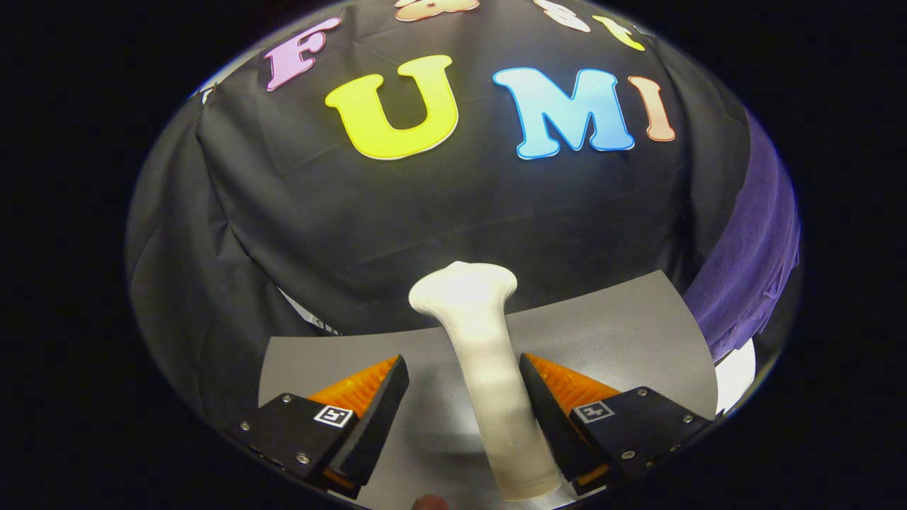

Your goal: Iron the clothes twice with a garment steamer, once on the left side and once on the right side.

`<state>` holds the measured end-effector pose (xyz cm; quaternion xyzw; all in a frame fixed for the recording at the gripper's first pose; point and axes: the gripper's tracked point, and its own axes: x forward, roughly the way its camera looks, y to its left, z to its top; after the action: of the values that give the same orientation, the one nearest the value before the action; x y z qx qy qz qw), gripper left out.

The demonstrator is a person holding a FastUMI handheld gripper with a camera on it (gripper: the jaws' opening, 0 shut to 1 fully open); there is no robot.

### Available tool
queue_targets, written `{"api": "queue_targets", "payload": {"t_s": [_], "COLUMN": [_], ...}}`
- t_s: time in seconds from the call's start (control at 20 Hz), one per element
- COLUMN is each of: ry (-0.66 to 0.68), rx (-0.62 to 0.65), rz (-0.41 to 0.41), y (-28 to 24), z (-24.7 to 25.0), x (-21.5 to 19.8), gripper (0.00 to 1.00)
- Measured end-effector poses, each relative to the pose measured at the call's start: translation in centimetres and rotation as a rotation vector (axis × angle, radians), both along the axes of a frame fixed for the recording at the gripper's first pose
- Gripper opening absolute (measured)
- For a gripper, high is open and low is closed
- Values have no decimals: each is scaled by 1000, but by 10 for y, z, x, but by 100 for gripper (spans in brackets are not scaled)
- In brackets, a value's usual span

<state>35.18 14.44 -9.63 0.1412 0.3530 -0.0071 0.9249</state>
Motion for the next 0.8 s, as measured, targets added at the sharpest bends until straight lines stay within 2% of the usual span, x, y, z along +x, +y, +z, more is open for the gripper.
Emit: {"api": "queue_targets", "payload": {"t_s": [0.15, 0.3, 0.45, 0.55, 0.65, 0.7, 0.8], "ry": [-81, -195, -366, -537, -641, -658, -683], "rx": [-2, 8, 13, 67, 64, 21, -90], "rz": [-12, -26, -22, 44, 115, 152, 175], "y": [-11, -21, -42, -50, -66, -77, -112], "z": [26, 65, 103, 125, 131, 124, 116], "x": [-25, -75, -125, -164, -213, -240, -301], "gripper": [96, 96, 96, 96, 96, 96, 96]}}
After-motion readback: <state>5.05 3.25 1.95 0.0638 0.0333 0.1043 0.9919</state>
